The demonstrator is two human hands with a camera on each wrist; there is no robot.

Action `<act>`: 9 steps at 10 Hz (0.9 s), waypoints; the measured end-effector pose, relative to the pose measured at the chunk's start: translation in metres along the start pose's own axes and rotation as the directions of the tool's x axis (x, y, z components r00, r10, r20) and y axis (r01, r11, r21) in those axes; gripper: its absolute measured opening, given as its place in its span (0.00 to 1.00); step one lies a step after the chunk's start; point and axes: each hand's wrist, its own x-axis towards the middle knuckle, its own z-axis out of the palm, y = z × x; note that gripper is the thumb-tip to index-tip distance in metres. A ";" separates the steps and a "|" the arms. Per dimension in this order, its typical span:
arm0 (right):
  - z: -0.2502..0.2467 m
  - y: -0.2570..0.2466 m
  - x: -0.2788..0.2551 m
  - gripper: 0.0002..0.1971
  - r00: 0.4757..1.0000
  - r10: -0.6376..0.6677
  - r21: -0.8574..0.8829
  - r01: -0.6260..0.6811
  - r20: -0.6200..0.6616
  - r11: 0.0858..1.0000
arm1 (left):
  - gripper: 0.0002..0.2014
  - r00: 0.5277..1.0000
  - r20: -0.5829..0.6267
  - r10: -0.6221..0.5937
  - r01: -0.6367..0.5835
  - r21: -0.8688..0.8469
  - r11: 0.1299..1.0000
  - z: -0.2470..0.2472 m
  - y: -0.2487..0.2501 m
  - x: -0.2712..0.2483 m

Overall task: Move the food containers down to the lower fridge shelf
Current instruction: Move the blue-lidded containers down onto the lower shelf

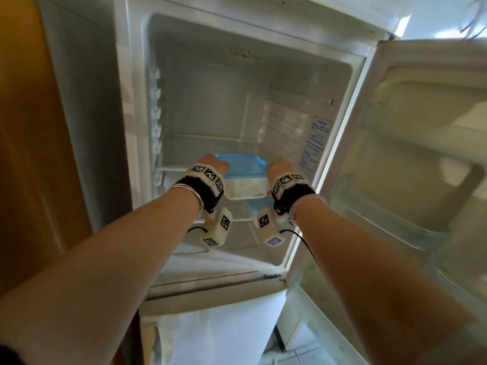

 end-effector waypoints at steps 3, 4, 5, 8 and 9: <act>0.040 0.029 -0.017 0.16 0.996 0.060 0.148 -0.069 0.063 0.987 | 0.20 0.997 0.043 -0.059 0.060 -0.023 0.998 0.020 -0.040 -0.028; 0.056 0.031 -0.016 0.18 0.995 0.038 0.210 -0.056 0.088 0.976 | 0.17 0.994 0.063 -0.090 0.089 0.014 0.996 0.027 -0.056 -0.023; 0.072 0.033 -0.009 0.19 0.992 0.035 0.244 -0.063 0.118 0.968 | 0.15 0.990 0.071 -0.121 0.116 0.067 0.991 0.034 -0.069 -0.011; 0.110 0.024 0.039 0.19 0.989 0.041 0.147 -0.062 0.143 0.987 | 0.12 0.979 0.071 -0.192 0.160 0.318 0.935 0.052 -0.092 0.050; 0.123 0.021 0.060 0.19 0.989 0.055 0.102 -0.069 0.139 0.992 | 0.12 0.973 0.074 -0.219 0.185 0.316 0.930 0.059 -0.099 0.072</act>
